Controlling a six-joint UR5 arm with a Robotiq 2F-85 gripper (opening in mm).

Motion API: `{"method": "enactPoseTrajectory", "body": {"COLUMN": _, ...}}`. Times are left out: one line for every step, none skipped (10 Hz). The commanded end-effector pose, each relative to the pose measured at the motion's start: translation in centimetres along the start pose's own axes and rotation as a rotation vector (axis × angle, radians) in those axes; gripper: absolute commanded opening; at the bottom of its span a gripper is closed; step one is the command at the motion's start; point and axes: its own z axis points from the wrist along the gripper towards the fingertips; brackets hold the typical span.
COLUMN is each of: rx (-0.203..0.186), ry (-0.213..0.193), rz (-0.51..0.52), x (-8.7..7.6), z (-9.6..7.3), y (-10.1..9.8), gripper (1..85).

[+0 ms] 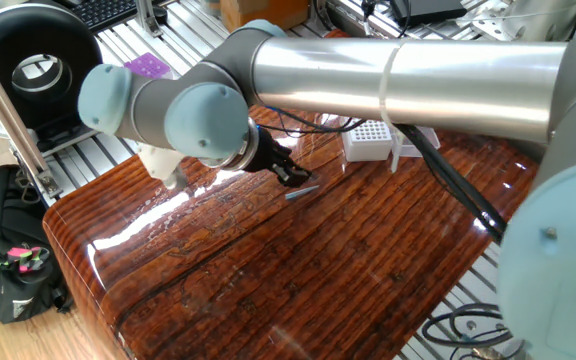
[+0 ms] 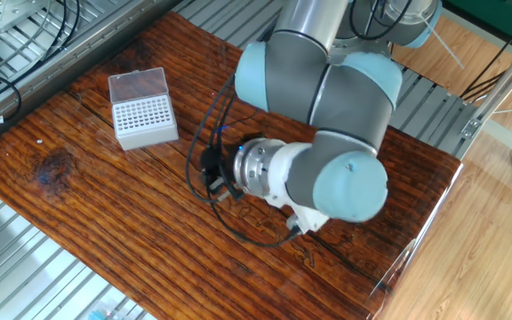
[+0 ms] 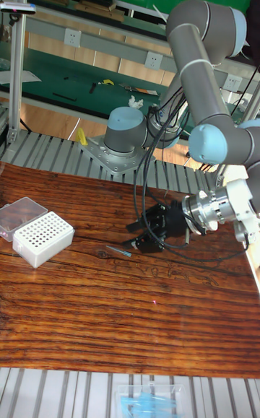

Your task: Insert a medium pipette tip into the holder for medium pipette tips

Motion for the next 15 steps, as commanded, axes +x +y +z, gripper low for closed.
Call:
{"method": "enactPoseTrajectory", "body": {"rx": -0.042, "ry": 0.070, "rz": 0.025, "x": -0.6, "z": -1.1, "y": 0.8, "gripper": 51.3}}
{"method": "enactPoseTrajectory", "body": {"rx": -0.044, "ry": 0.125, "rz": 0.040, "x": 0.5, "z": -1.6, "y": 0.9, "gripper": 49.0}}
{"method": "enactPoseTrajectory", "body": {"rx": -0.043, "ry": 0.160, "rz": 0.044, "x": 1.1, "z": -1.8, "y": 1.0, "gripper": 47.3}}
{"method": "enactPoseTrajectory", "body": {"rx": -0.034, "ry": 0.205, "rz": 0.045, "x": 1.8, "z": -1.8, "y": 0.8, "gripper": 47.0}}
{"method": "enactPoseTrajectory", "body": {"rx": -0.016, "ry": 0.266, "rz": 0.045, "x": 3.0, "z": -1.6, "y": 0.4, "gripper": 46.3}}
{"method": "enactPoseTrajectory", "body": {"rx": -0.011, "ry": 0.277, "rz": 0.038, "x": 3.3, "z": -0.9, "y": 0.4, "gripper": 45.7}}
{"method": "enactPoseTrajectory", "body": {"rx": -0.006, "ry": 0.272, "rz": 0.023, "x": 3.3, "z": -0.4, "y": 0.2, "gripper": 45.7}}
{"method": "enactPoseTrajectory", "body": {"rx": 0.001, "ry": 0.266, "rz": 0.016, "x": 3.2, "z": 0.4, "y": 0.0, "gripper": 45.7}}
{"method": "enactPoseTrajectory", "body": {"rx": -0.013, "ry": 0.236, "rz": 0.018, "x": 2.3, "z": 1.1, "y": 0.4, "gripper": 45.7}}
{"method": "enactPoseTrajectory", "body": {"rx": -0.023, "ry": 0.241, "rz": 0.023, "x": 1.8, "z": 1.1, "y": 1.1, "gripper": 45.7}}
{"method": "enactPoseTrajectory", "body": {"rx": -0.021, "ry": 0.262, "rz": 0.032, "x": 1.7, "z": 1.0, "y": 1.6, "gripper": 44.7}}
{"method": "enactPoseTrajectory", "body": {"rx": -0.007, "ry": 0.278, "rz": 0.044, "x": 1.7, "z": 0.6, "y": 1.8, "gripper": 43.7}}
{"method": "enactPoseTrajectory", "body": {"rx": -0.007, "ry": 0.290, "rz": 0.047, "x": 1.8, "z": -0.2, "y": 1.9, "gripper": 42.3}}
{"method": "enactPoseTrajectory", "body": {"rx": -0.009, "ry": 0.299, "rz": 0.058, "x": 1.8, "z": -1.2, "y": 2.0, "gripper": 42.0}}
{"method": "enactPoseTrajectory", "body": {"rx": -0.011, "ry": 0.310, "rz": 0.071, "x": 1.5, "z": -1.9, "y": 2.1, "gripper": 41.0}}
